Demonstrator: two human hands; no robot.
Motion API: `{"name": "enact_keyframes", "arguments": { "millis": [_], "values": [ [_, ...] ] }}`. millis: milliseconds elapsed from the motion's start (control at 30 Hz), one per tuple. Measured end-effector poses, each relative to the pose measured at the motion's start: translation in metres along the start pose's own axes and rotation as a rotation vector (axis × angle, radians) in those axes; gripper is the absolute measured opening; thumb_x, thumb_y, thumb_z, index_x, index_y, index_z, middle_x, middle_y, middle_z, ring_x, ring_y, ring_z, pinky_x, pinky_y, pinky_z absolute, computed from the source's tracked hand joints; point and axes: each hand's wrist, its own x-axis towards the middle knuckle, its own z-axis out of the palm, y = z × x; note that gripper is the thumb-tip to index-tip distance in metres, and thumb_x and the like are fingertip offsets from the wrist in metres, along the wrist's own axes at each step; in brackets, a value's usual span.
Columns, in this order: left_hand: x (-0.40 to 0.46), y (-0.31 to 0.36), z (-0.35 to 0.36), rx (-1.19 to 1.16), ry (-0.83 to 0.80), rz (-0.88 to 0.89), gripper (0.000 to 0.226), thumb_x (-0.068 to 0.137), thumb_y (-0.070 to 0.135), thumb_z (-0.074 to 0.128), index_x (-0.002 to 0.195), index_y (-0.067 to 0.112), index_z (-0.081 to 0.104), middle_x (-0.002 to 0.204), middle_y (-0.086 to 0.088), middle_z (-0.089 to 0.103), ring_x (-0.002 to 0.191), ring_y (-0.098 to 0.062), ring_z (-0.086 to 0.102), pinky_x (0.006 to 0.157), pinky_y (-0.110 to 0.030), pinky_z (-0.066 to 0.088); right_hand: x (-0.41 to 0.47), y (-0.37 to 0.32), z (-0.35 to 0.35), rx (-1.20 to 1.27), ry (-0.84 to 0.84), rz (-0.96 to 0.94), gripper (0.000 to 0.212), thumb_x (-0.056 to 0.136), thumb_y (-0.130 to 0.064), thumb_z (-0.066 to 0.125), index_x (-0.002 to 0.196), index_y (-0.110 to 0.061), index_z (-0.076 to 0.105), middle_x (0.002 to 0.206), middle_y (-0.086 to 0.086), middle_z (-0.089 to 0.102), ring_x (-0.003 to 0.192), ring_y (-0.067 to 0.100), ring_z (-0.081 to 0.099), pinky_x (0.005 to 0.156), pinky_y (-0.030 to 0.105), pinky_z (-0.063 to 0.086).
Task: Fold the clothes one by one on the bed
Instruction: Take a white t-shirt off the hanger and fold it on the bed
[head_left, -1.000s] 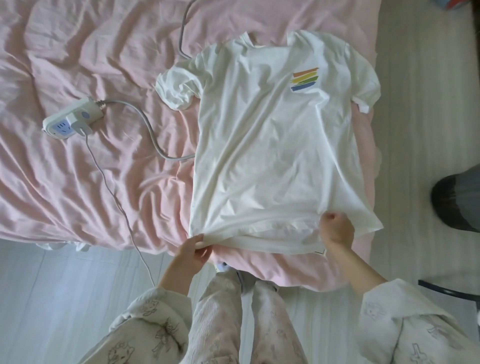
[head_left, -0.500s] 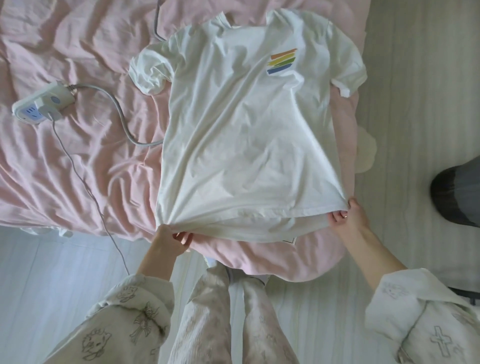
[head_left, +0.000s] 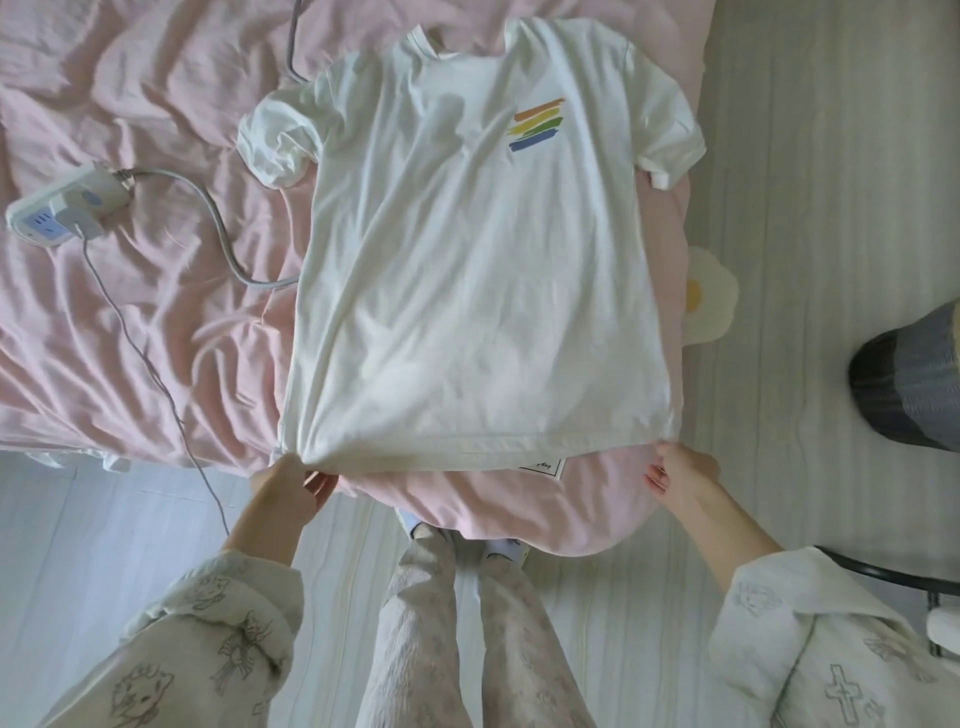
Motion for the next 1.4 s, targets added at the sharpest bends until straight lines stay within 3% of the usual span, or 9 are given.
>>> {"name": "enact_keyframes", "arguments": {
  "millis": [167,300,400,500,700,933,1067,1233,1400],
  "values": [
    [0.007,0.018,0.009,0.078,0.112,0.084,0.027,0.085,0.004,0.042,0.111,0.006,0.049,0.075,-0.002,0.046,0.063,-0.014,0.047,0.056,-0.027,0.044,-0.019,-0.022,0.023,-0.432,0.138,-0.302,0.047,0.090,-0.018,0.051,0.134,-0.001,0.043,0.132,0.020,0.051,0.113,0.036,0.056,0.088,0.040,0.048],
    [-0.004,0.045,0.029,0.075,0.124,0.275,0.019,0.086,0.002,0.039,0.074,0.014,0.048,0.073,-0.002,0.046,0.056,-0.013,0.039,0.054,-0.026,0.038,-0.044,-0.048,0.050,-0.695,0.122,-0.591,0.048,0.094,-0.019,0.045,0.140,-0.008,0.037,0.143,0.016,0.039,0.132,0.033,0.038,0.103,0.046,0.036],
    [-0.010,0.073,0.046,0.042,0.030,0.379,0.028,0.089,0.004,0.033,0.074,0.017,0.053,0.085,-0.005,0.050,0.063,-0.014,0.043,0.056,-0.022,0.040,-0.064,-0.069,0.080,-0.743,0.064,-0.738,0.044,0.095,-0.017,0.043,0.138,-0.008,0.039,0.143,0.015,0.039,0.133,0.031,0.035,0.101,0.045,0.035],
    [-0.009,0.108,0.061,0.048,-0.085,0.407,0.028,0.093,0.008,0.036,0.110,0.015,0.057,0.087,-0.005,0.054,0.065,-0.012,0.049,0.059,-0.024,0.046,-0.083,-0.087,0.116,-0.763,0.006,-0.883,0.040,0.096,-0.016,0.041,0.135,-0.007,0.042,0.140,0.014,0.039,0.130,0.030,0.036,0.101,0.044,0.037],
    [0.008,0.188,0.093,0.103,-0.184,0.423,0.023,0.092,0.000,0.035,0.088,0.015,0.052,0.061,-0.001,0.057,0.037,-0.007,0.055,0.038,-0.018,0.045,-0.112,-0.118,0.208,-0.818,-0.103,-1.074,0.040,0.096,-0.014,0.042,0.135,-0.007,0.042,0.137,0.014,0.043,0.129,0.028,0.037,0.103,0.040,0.035],
    [0.039,0.264,0.118,0.080,-0.284,0.446,0.017,0.094,0.017,0.050,0.078,0.014,0.057,0.073,-0.002,0.059,0.062,-0.015,0.057,0.057,-0.028,0.049,-0.140,-0.141,0.311,-0.935,-0.199,-1.295,0.037,0.094,-0.009,0.046,0.130,-0.004,0.048,0.134,0.016,0.049,0.123,0.033,0.043,0.098,0.038,0.036],
    [0.064,0.306,0.137,0.101,-0.412,0.312,0.020,0.094,0.023,0.051,0.086,0.008,0.060,0.066,-0.003,0.068,0.066,-0.017,0.060,0.058,-0.027,0.050,-0.154,-0.155,0.368,-0.908,-0.279,-1.362,0.037,0.093,-0.007,0.048,0.130,-0.002,0.050,0.130,0.016,0.054,0.123,0.034,0.044,0.099,0.038,0.038],
    [0.069,0.327,0.161,0.050,-0.637,-0.010,0.037,0.095,0.036,0.051,0.098,-0.001,0.053,0.094,-0.012,0.060,0.083,-0.020,0.059,0.082,-0.031,0.049,-0.153,-0.168,0.414,-0.959,-0.411,-1.454,0.043,0.092,-0.005,0.049,0.134,0.000,0.047,0.134,0.018,0.052,0.132,0.031,0.040,0.109,0.037,0.034],
    [0.075,0.353,0.172,-0.027,-0.615,0.029,0.013,0.093,0.005,0.043,0.096,0.004,0.056,0.078,-0.009,0.061,0.064,-0.018,0.058,0.051,-0.023,0.053,-0.151,-0.179,0.435,-1.169,-0.469,-1.395,0.057,0.096,-0.021,0.043,0.149,-0.016,0.022,0.155,0.011,0.023,0.141,0.025,0.026,0.111,0.035,0.026]
  ]
}}
